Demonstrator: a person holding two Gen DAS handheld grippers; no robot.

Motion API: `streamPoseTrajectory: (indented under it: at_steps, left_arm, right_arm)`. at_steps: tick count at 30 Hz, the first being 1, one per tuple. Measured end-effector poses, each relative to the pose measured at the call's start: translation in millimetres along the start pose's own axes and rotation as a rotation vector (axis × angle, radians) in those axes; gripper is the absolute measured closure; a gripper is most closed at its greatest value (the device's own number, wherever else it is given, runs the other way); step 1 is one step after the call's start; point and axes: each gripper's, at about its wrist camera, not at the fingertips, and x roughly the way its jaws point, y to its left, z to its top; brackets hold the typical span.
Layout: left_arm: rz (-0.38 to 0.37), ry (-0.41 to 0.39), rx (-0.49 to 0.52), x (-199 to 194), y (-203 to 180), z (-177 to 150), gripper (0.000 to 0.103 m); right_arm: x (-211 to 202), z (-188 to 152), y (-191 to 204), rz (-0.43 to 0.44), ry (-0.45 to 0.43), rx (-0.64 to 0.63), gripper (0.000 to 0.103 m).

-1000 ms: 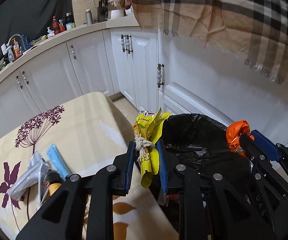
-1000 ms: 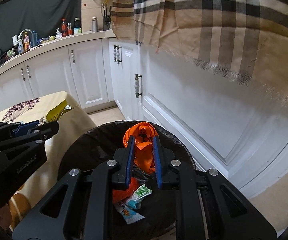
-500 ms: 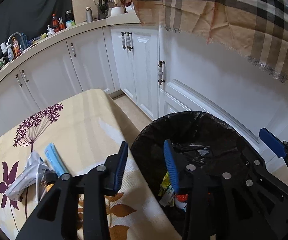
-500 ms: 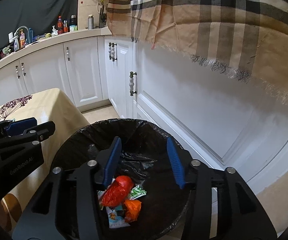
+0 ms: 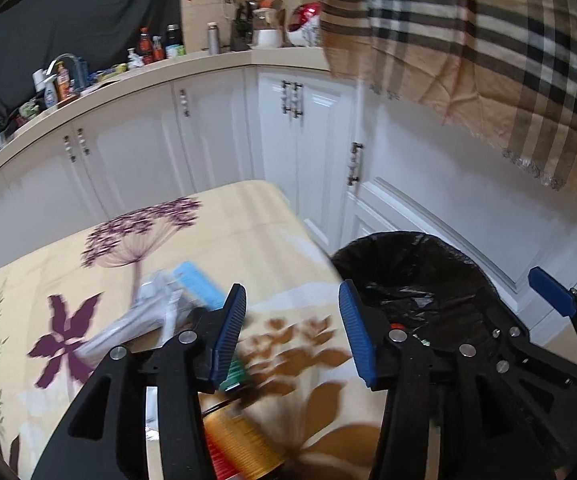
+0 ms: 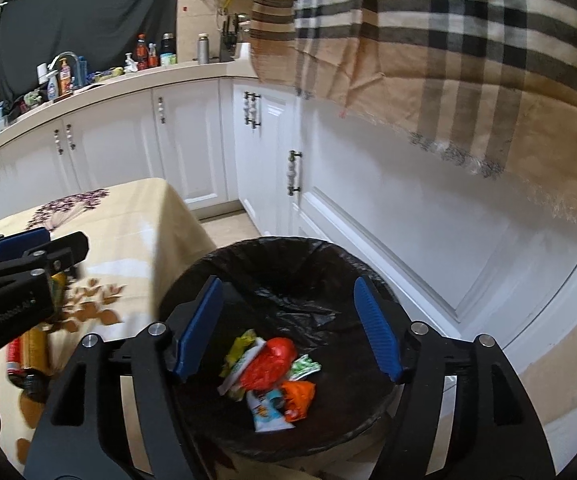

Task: Collect trash
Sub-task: 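Grasp the gold bottle with black cap with the right tool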

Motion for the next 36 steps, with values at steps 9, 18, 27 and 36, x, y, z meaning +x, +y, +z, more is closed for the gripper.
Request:
streamPoseTrajectory:
  at_steps: [9,18,27,36]
  left_arm:
    - [0.096,0.003,-0.084,-40,69,-34,0.052]
    - [0.178,0.025,-0.167,-68,126,-67,0.052]
    - [0.244,0.053,-0.243,-84,174,-96,0.052]
    - [0.271,0.066,-0.289,-90,198,-110,0.051]
  right_arm:
    - [-27,-2,42,0.083,-0.014,-0.045,0.03]
    - [-43,-12,84,0.158,-0.004,-0.074,0.023]
    - [-47,-19,128,0.192,0.038,-0.188,0.024]
    - [-32,-30,152,0.215,0.125,-0.25,0.047]
